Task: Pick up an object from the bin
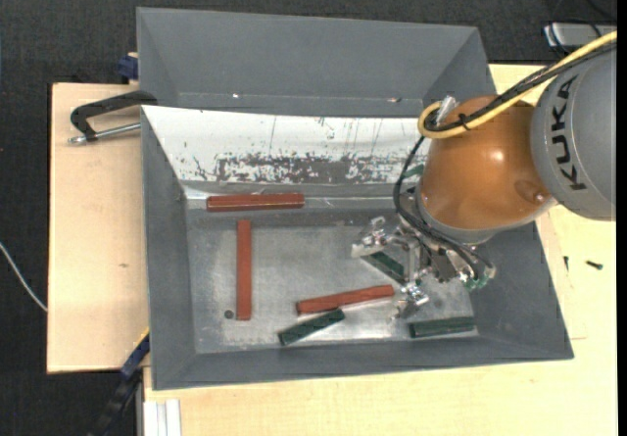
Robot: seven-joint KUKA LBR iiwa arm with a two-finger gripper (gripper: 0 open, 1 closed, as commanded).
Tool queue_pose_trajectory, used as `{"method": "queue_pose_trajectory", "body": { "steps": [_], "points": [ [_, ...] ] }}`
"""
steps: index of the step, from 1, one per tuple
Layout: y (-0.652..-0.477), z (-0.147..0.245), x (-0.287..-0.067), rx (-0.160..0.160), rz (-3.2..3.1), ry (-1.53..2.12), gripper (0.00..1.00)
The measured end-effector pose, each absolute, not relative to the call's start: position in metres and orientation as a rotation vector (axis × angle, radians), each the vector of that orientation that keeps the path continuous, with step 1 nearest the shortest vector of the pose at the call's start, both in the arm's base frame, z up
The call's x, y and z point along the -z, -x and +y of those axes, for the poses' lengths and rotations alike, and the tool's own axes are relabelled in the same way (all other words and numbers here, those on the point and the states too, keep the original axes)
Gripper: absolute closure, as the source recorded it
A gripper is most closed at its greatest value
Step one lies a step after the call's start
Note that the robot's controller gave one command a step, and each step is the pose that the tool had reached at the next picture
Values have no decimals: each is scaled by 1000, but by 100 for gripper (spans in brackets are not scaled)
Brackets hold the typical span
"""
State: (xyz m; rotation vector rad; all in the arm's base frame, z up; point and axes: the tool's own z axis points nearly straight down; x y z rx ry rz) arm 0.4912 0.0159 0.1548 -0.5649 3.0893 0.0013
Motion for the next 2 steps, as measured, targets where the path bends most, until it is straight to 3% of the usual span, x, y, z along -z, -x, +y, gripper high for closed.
{"method": "queue_pose_trajectory", "body": {
  "steps": [1,2],
  "points": [
    [-492,16,-75,-1,3054,724,0],
    [-493,17,-83,0,3046,728,100]
  ]
}}
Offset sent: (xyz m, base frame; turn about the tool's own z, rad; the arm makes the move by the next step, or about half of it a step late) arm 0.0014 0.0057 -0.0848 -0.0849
